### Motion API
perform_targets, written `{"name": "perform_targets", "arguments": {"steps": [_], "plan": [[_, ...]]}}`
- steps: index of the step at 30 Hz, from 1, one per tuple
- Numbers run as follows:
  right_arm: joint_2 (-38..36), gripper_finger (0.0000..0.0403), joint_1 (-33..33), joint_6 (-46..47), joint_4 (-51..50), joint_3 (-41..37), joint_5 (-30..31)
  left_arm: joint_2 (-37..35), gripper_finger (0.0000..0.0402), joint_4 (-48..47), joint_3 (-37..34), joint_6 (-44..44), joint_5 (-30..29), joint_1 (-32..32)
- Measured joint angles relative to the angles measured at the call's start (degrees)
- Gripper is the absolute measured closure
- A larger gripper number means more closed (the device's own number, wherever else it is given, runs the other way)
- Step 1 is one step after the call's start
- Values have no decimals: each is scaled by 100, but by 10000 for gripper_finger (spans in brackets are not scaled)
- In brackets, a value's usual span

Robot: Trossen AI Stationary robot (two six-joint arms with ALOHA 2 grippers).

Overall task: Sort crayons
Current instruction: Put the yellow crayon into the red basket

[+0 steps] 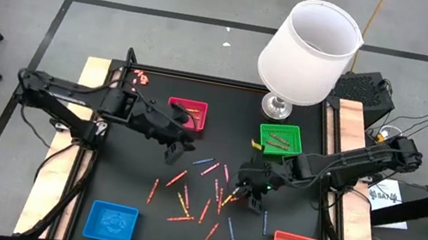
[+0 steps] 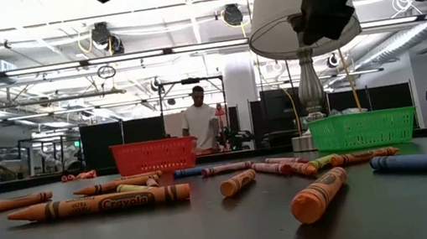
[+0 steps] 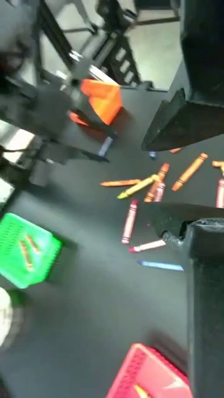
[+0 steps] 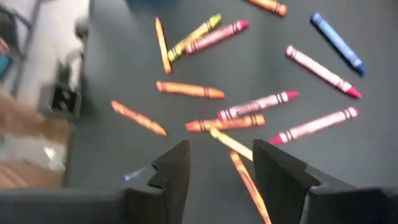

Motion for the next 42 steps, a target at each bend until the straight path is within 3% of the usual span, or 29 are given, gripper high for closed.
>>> {"name": "perform_targets", "arguments": {"steps": [6,18,33,42], "plan": [[0,245,0,-418,-852,0,16,2,261,-35,242,19,-87,-34],[329,245,-61,-1849,-851,0,51,4,261,-51,258,-1,-675,-392],[1677,245,-90,-1966,788,0,12,4,261,-86,258,-1,-743,-415],[1710,245,-76,-1990,930,0,-5,4,261,-266,256,4,-736,-415]]}}
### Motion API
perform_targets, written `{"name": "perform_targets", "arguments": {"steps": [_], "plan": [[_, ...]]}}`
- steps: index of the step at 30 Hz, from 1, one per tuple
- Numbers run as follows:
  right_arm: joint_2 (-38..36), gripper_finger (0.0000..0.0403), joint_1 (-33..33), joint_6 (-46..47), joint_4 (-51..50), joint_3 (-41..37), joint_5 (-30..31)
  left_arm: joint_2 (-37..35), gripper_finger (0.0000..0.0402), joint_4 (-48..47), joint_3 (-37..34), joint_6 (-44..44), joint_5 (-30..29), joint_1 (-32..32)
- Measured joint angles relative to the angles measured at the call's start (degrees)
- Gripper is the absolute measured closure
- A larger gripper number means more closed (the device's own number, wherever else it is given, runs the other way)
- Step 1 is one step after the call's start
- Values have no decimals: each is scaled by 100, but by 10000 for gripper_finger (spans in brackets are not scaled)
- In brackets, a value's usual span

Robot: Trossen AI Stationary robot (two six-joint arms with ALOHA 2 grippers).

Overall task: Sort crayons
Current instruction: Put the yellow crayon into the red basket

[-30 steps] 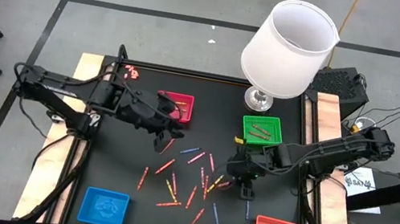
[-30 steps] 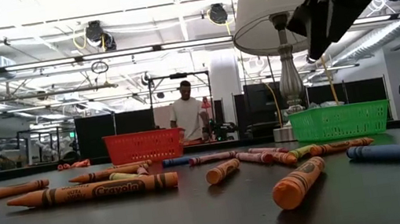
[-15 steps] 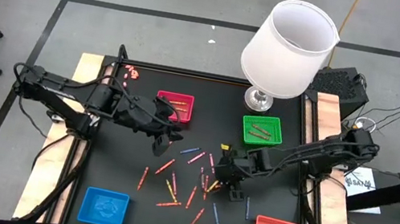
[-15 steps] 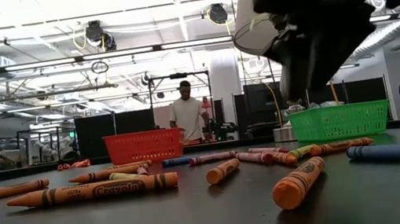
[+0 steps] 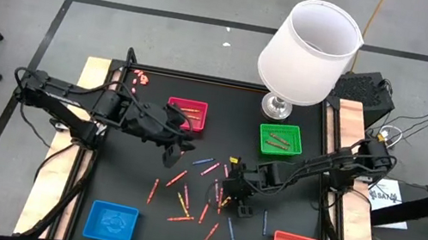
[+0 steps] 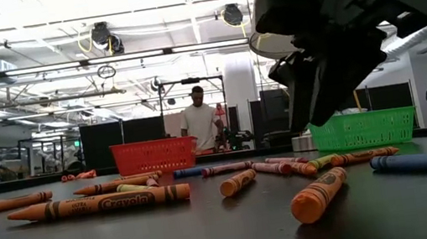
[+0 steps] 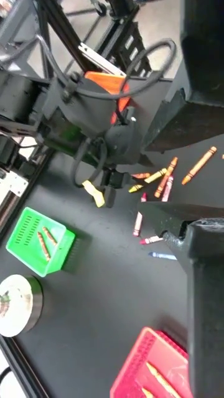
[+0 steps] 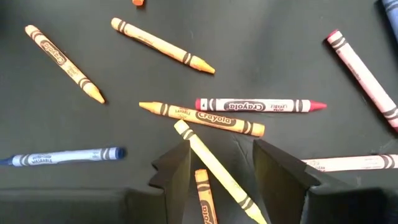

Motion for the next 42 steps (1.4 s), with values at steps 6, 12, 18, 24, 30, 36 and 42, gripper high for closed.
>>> {"name": "perform_targets", "arguments": {"steps": [6,12,18,24,30,36,42], "plan": [[-3,245,0,-59,12,0,7,0,261,-2,0,2,33,0],[-3,245,102,-259,30,0,-166,0,261,-5,0,5,75,0],[-3,245,193,-346,35,0,-293,0,261,-11,0,16,72,0],[-3,245,194,-433,34,0,-295,0,261,-13,0,22,43,0],[-3,245,188,-702,16,0,-291,0,261,-10,0,12,-61,0],[237,245,179,-794,112,0,-299,0,261,-8,-2,9,-88,0],[473,245,151,-770,386,0,-452,0,261,-6,-2,4,-102,2]]}}
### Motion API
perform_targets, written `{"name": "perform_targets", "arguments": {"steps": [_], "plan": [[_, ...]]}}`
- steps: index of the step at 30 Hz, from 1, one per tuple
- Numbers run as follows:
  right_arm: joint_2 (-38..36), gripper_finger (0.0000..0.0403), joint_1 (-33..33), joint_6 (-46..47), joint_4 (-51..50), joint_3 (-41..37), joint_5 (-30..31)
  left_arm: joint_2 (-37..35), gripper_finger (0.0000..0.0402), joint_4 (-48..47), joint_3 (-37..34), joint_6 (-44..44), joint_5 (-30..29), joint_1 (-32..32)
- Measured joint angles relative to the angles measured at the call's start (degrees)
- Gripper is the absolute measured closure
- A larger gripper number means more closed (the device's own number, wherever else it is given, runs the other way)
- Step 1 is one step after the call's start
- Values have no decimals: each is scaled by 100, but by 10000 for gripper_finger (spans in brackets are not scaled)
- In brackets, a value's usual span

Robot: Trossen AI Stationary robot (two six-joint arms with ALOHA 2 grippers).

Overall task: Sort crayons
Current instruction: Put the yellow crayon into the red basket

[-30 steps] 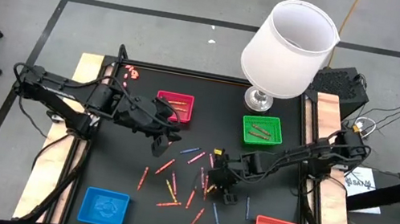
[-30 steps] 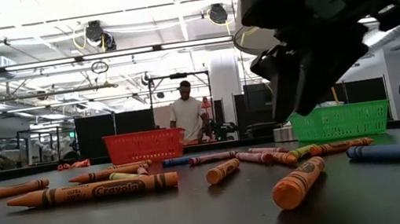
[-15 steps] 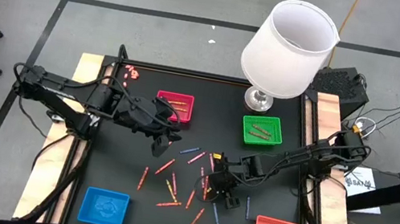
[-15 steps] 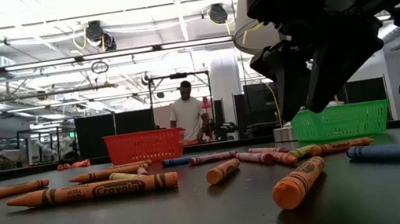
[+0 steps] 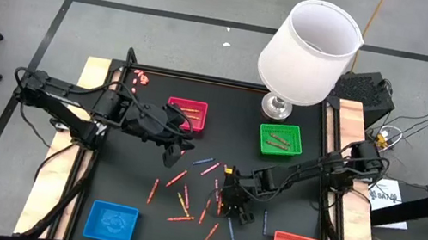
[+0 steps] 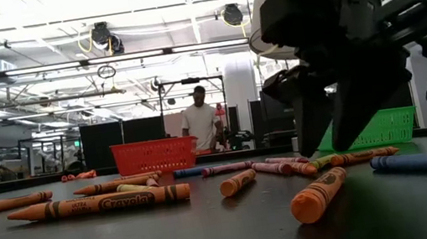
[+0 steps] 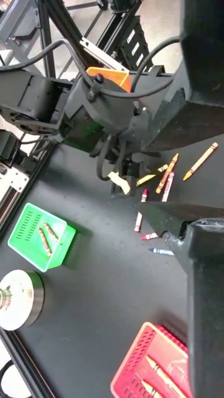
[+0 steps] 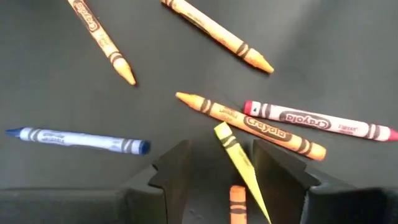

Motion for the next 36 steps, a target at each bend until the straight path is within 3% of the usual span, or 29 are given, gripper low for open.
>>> {"name": "perform_targets", "arguments": {"steps": [8,27,36], "plan": [[44,259,-82,-63,-114,0,11,0,261,0,0,0,2,-2],[250,394,-132,-212,-5,2,-123,0,261,-111,-2,-4,41,0],[130,398,-126,-192,-87,-2,-156,0,261,-114,-2,-2,43,0]]}}
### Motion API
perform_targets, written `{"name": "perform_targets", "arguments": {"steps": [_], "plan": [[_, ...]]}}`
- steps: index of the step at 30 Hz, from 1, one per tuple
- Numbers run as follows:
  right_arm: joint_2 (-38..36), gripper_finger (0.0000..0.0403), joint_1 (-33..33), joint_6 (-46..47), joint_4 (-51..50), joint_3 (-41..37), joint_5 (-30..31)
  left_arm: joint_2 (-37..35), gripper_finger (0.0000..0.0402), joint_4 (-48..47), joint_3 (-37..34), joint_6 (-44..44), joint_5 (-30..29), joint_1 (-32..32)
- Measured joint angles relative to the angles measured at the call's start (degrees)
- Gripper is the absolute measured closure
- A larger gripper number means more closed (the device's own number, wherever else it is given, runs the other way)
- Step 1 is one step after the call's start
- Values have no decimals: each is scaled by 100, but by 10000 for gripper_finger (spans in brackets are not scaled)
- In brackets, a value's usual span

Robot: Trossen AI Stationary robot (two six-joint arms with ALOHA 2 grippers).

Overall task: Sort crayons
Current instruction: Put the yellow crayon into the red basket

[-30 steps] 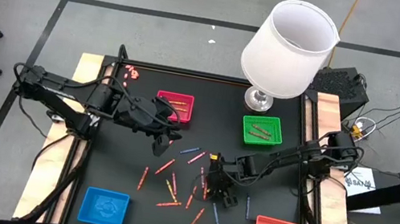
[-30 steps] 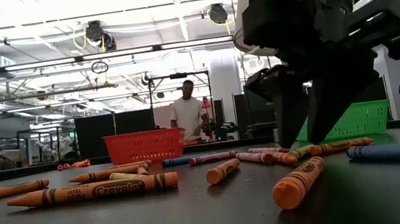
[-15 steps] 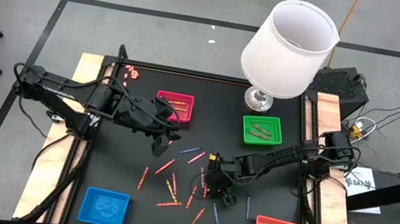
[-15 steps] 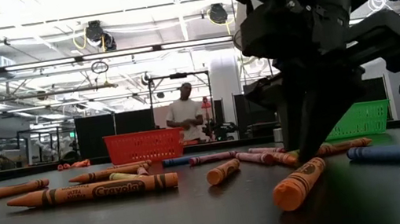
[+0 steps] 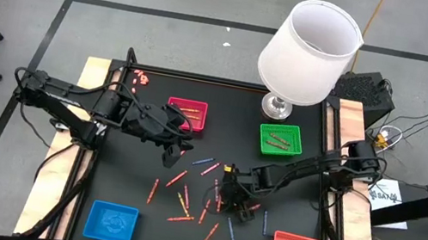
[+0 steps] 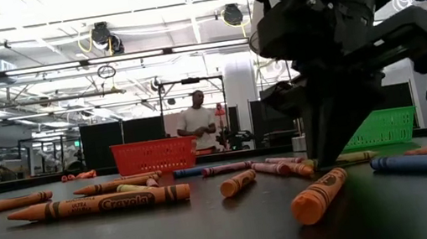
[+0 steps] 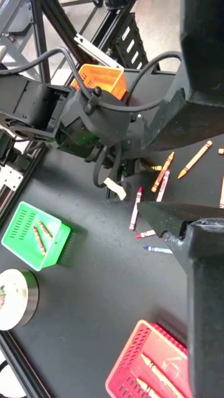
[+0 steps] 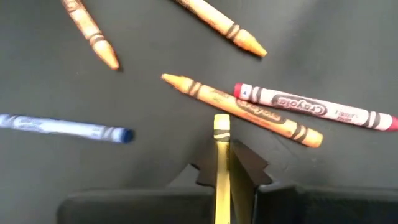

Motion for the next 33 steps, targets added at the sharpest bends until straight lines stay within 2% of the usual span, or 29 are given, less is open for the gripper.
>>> {"name": "perform_targets", "arguments": {"steps": [13,25,33], "plan": [[-1021,401,3,651,-234,-3,206,0,261,4,0,2,2,0],[-2720,401,-3,1686,-462,-3,1269,0,261,77,0,42,2,-2],[-3388,401,-28,1722,-214,-3,1974,0,261,246,0,196,78,0]]}}
